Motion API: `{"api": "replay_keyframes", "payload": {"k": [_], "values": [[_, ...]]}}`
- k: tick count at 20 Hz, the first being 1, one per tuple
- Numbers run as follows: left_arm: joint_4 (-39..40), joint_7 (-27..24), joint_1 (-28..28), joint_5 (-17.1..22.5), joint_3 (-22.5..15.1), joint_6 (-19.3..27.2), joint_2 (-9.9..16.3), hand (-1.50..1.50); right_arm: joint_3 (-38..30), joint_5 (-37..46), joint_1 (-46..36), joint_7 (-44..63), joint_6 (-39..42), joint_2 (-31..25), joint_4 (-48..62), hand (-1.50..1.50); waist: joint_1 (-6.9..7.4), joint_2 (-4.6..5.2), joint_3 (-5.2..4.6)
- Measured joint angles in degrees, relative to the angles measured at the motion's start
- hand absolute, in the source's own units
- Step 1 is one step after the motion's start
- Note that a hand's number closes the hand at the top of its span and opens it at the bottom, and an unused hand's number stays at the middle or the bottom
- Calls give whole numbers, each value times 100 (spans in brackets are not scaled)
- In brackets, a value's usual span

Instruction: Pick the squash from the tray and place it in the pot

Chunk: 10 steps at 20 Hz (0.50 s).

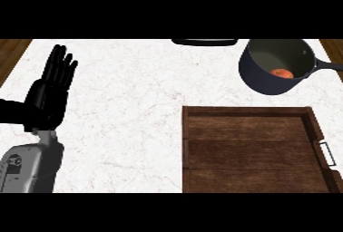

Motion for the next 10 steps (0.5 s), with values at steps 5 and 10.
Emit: {"api": "replay_keyframes", "payload": {"k": [5,10], "values": [[14,-47,-6,-68,-66,43,-66,0,-165,-169,278,-87,335,-419,110,-150,23,16,9],[28,-42,-28,-75,-70,67,-94,0,-258,-272,557,-258,593,-665,170,-150,36,24,17]]}}
